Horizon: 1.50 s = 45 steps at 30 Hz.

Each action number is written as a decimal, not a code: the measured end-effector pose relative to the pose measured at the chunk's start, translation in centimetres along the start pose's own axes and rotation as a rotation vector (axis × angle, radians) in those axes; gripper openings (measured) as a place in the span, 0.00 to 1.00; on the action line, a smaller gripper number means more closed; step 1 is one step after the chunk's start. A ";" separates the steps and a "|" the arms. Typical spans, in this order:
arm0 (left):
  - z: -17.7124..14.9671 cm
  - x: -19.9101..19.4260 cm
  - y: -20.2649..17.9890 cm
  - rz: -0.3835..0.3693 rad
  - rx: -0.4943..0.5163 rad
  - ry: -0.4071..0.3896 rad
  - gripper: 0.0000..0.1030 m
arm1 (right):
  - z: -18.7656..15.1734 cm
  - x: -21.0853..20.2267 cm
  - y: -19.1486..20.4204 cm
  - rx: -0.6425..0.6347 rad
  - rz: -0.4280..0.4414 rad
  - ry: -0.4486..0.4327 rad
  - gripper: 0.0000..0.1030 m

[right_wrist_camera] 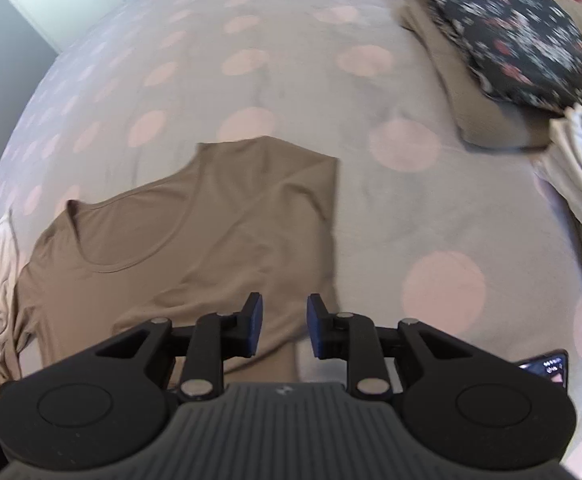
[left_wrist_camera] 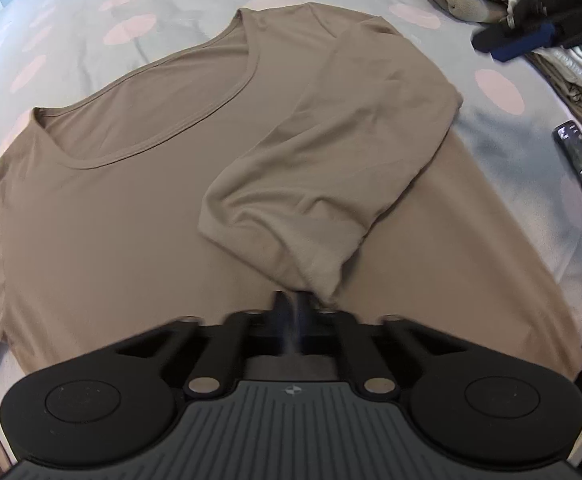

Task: Fold clothes

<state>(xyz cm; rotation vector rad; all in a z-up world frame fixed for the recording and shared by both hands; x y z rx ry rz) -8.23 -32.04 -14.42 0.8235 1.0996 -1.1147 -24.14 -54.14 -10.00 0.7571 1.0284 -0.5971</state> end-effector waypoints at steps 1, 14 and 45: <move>0.3 -0.5 0.4 0.007 -0.016 -0.016 0.00 | -0.1 0.2 -0.6 0.008 -0.010 0.006 0.26; 3.3 -6.9 7.9 0.032 -0.265 -0.262 0.00 | -0.9 1.6 -1.2 -0.048 -0.062 0.023 0.28; 3.9 -3.5 -1.5 -0.323 -0.014 -0.277 0.02 | -1.0 2.1 -1.3 -0.079 -0.077 0.032 0.32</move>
Point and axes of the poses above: each gripper's, at about its wrist camera, not at the fingertips, and x roughly the way its jaws point, y to its left, z to its top, the point moved 4 cm from there along x, roughly the way its jaws point, and after that the axes turned 3 degrees about y, right-handed, at the moved point
